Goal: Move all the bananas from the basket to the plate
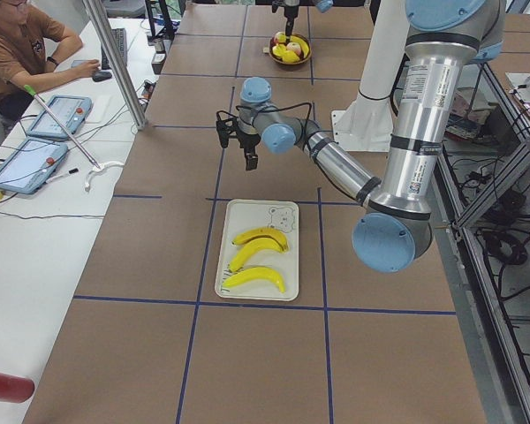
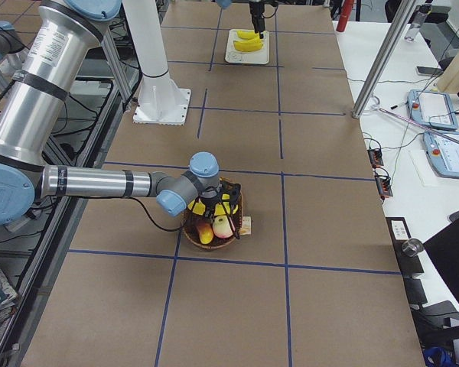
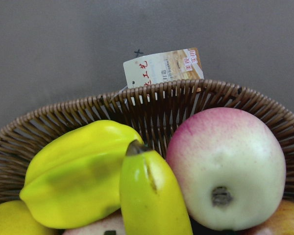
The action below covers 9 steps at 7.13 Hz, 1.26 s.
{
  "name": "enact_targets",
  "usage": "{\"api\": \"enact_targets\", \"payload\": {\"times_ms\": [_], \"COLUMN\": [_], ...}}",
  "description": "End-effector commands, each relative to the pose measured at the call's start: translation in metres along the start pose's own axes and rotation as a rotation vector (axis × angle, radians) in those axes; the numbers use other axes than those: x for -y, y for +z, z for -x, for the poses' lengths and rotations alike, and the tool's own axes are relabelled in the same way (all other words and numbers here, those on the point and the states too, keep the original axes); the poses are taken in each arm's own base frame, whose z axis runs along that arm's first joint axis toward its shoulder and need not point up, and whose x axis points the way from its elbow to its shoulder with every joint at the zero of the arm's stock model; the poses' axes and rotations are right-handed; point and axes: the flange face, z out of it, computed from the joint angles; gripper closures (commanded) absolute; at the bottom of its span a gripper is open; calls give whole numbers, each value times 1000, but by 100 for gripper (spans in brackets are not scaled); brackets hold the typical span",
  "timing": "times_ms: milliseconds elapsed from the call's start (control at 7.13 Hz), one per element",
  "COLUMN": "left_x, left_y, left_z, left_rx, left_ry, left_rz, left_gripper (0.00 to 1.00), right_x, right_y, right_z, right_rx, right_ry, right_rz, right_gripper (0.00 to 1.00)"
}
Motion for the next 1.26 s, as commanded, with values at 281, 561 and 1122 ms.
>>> {"api": "enact_targets", "payload": {"times_ms": [281, 561, 1122], "left_x": [-3, -4, -10], "left_y": [-5, -6, -11], "left_z": [2, 1, -18], "left_rx": [-4, -7, -43], "left_ry": [1, 3, 28], "left_rz": [-6, -4, 3], "left_gripper": [1, 1, 1], "right_x": [9, 15, 57], "right_y": [-26, -61, -79], "right_z": [-13, -25, 39], "right_rx": [42, 167, 294], "right_ry": [57, 65, 7], "right_rz": [-20, 21, 78], "right_gripper": [100, 100, 100]}}
